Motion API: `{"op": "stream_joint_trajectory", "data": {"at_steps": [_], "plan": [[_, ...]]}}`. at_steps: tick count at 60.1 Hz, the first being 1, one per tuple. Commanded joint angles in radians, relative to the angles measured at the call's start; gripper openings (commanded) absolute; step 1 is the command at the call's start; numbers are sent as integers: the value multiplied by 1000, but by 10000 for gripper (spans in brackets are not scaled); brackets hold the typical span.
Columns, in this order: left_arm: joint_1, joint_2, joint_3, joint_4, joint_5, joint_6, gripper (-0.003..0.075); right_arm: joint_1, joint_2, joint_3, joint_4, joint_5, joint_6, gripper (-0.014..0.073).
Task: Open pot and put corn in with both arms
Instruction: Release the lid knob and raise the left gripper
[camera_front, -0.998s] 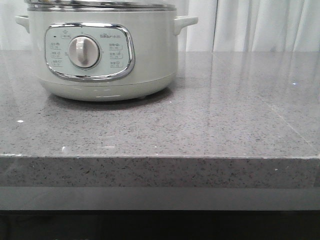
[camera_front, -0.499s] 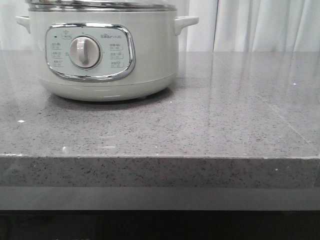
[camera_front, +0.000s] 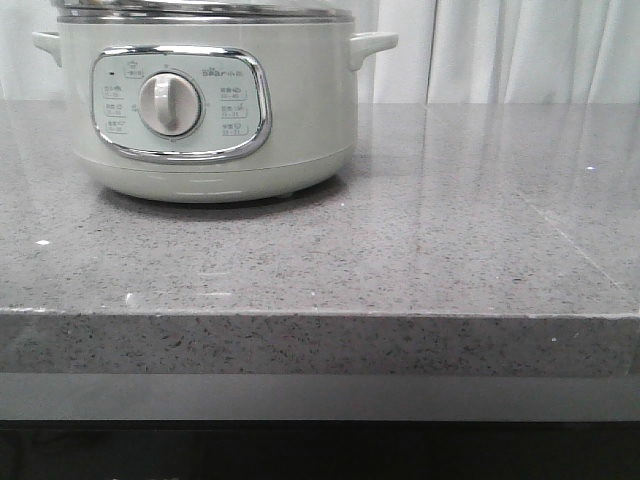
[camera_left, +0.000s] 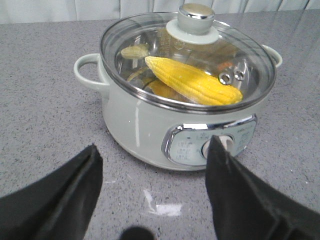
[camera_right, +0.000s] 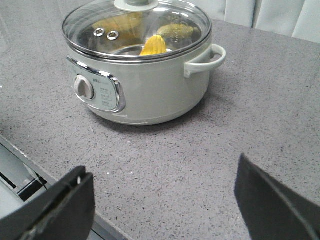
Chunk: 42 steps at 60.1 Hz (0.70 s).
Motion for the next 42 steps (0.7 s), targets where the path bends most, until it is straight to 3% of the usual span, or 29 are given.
{"op": "stream_joint_trajectory", "data": {"at_steps": [1, 19, 23, 35, 42], "plan": [[1, -42, 4, -4, -65, 3, 438, -6, -4, -26, 0, -88, -6, 594], [1, -76, 29, -4, -49, 3, 407, -6, -1, -26, 0, -74, -6, 575], [1, -76, 29, -4, -51, 3, 344, -6, 0, -26, 0, -71, -6, 500], [1, -76, 29, -4, -51, 3, 128, -6, 1, -26, 0, -60, -6, 117], [1, -76, 29, -2, -51, 3, 29, -6, 1, -26, 0, -60, -6, -48]]}}
